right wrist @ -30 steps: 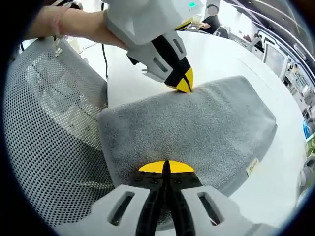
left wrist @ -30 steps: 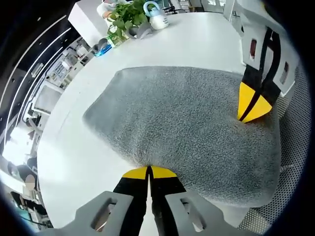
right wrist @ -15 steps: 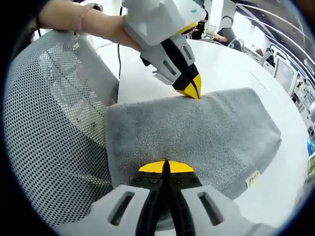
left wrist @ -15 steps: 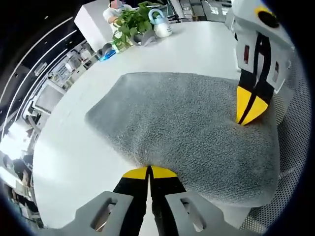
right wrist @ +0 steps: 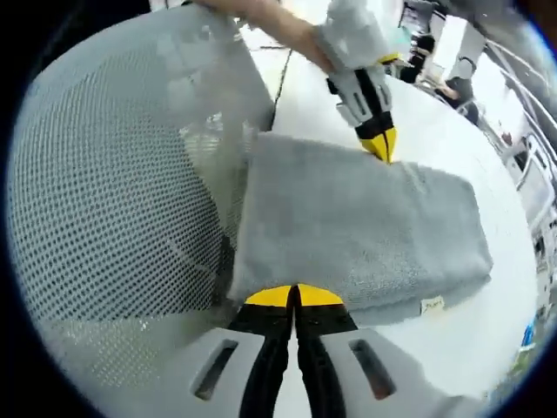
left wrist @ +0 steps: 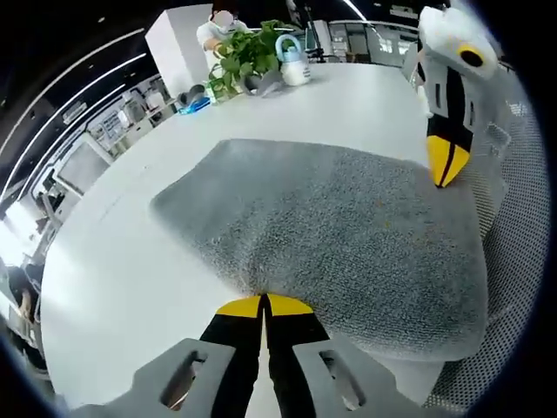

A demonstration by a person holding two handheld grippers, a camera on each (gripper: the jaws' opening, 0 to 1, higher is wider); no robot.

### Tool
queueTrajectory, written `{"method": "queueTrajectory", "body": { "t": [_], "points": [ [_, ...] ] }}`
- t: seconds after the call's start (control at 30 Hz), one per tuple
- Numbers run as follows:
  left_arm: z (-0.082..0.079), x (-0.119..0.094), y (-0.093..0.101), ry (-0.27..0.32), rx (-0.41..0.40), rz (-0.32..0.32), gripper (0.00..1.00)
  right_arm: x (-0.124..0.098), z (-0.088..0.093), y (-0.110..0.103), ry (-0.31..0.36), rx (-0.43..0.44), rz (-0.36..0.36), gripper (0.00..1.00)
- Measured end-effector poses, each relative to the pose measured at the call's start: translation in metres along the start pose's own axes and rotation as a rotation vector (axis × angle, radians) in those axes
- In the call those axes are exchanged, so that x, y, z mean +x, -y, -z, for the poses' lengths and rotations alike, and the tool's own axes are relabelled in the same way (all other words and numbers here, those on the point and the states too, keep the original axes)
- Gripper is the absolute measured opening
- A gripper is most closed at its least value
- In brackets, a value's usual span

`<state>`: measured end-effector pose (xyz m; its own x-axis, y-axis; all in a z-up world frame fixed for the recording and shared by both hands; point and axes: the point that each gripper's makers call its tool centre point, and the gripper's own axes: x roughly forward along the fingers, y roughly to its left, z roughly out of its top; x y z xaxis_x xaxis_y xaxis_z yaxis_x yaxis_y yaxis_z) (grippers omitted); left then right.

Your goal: Fold the towel on the table until its edges align and the towel forms a compact rectangular stack.

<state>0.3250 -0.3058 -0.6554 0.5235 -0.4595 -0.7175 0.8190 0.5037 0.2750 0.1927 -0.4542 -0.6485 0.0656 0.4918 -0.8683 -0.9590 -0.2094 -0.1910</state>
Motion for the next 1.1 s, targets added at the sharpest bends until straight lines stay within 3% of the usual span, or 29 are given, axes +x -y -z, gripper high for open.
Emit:
{"method": "queueTrajectory", "body": {
  "t": [0.07, 0.13, 0.2, 0.23, 0.27, 0.33, 0.43, 0.47, 0.57, 0.6, 0.63, 0.73, 0.87, 0.97, 1.03, 1.1],
  "points": [
    [0.0, 0.0, 0.001, -0.004, 0.017, -0.004, 0.01, -0.001, 0.002, -0.005, -0.018, -0.066, -0.008, 0.0],
    [-0.001, -0.001, 0.001, -0.013, 0.062, 0.003, 0.01, -0.002, 0.001, -0.011, -0.013, -0.08, -0.022, 0.0],
    [-0.001, -0.004, 0.0, -0.032, 0.05, 0.014, 0.04, -0.005, 0.002, -0.012, -0.007, -0.086, -0.024, 0.02],
    [-0.003, -0.008, 0.001, -0.028, -0.019, 0.033, 0.07, -0.007, 0.002, -0.013, -0.002, -0.085, -0.024, 0.03],
    [-0.008, -0.012, 0.002, -0.005, -0.032, 0.061, 0.09, -0.008, 0.002, -0.013, 0.008, -0.085, -0.025, 0.04],
    [-0.019, -0.024, 0.008, 0.073, 0.021, 0.143, 0.17, -0.008, 0.003, -0.017, 0.021, -0.093, -0.034, 0.05],
    [-0.017, -0.045, 0.025, 0.095, 0.274, 0.236, 0.2, -0.009, 0.01, -0.024, -0.002, -0.154, -0.044, 0.11],
    [-0.013, -0.054, 0.035, 0.087, 0.399, 0.268, 0.2, -0.009, 0.011, -0.023, -0.005, -0.172, -0.032, 0.11],
    [-0.002, -0.072, 0.063, 0.085, 0.575, 0.366, 0.22, -0.009, 0.01, -0.02, -0.006, -0.226, 0.0, 0.09],
    [0.003, -0.079, 0.078, 0.091, 0.583, 0.441, 0.25, -0.007, 0.007, -0.019, 0.003, -0.242, 0.014, 0.1],
    [0.005, -0.081, 0.084, 0.088, 0.585, 0.46, 0.27, -0.006, 0.007, -0.02, 0.006, -0.253, 0.017, 0.1],
    [0.01, -0.085, 0.089, 0.075, 0.621, 0.449, 0.29, -0.002, 0.008, -0.023, -0.044, -0.364, 0.014, 0.11],
    [0.015, -0.089, 0.102, 0.054, 0.661, 0.485, 0.28, -0.004, 0.004, -0.029, -0.011, -0.346, -0.007, 0.17],
    [0.016, -0.09, 0.108, 0.045, 0.681, 0.512, 0.27, -0.007, 0.0, -0.03, -0.002, -0.394, 0.001, 0.17],
    [0.016, -0.091, 0.117, 0.048, 0.661, 0.554, 0.27, -0.006, -0.003, -0.031, 0.001, -0.419, 0.006, 0.18],
    [0.023, -0.093, 0.129, 0.009, 0.613, 0.621, 0.28, -0.004, -0.004, -0.034, -0.009, -0.465, 0.0, 0.2]
  ]
}}
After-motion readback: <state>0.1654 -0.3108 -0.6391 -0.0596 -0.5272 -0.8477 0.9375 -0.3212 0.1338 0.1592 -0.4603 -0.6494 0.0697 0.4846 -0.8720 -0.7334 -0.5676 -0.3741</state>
